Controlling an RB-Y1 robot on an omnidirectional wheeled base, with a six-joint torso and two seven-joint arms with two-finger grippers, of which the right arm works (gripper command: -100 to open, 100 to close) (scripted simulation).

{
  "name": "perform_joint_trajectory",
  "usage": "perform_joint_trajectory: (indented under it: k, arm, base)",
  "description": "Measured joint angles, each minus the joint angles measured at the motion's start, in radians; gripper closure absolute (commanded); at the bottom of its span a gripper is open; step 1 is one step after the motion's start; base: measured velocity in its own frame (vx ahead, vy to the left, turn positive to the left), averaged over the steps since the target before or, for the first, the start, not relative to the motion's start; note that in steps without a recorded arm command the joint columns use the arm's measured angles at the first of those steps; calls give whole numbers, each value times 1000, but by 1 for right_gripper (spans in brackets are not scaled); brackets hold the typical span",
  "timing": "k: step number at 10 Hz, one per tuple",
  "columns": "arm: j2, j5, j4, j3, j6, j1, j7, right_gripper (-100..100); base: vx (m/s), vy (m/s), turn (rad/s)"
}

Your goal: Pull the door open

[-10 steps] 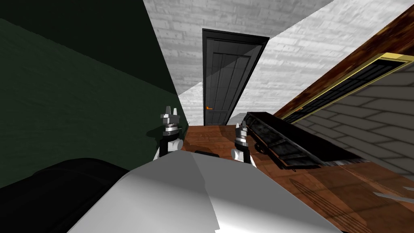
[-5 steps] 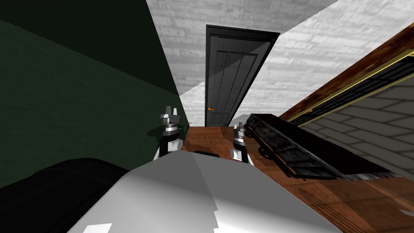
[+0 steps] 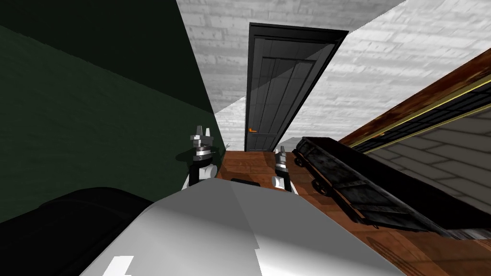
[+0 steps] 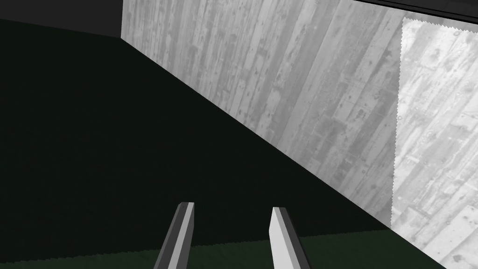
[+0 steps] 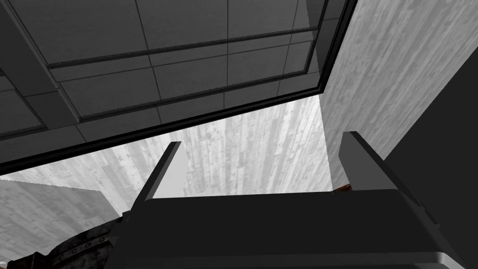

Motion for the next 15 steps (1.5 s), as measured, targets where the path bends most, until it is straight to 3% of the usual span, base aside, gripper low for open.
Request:
perform_joint_trajectory:
  k: [15]
  arm:
    - [-48, -46, 422, 21, -80, -169, -57, -100]
  base:
    - [109, 46, 61]
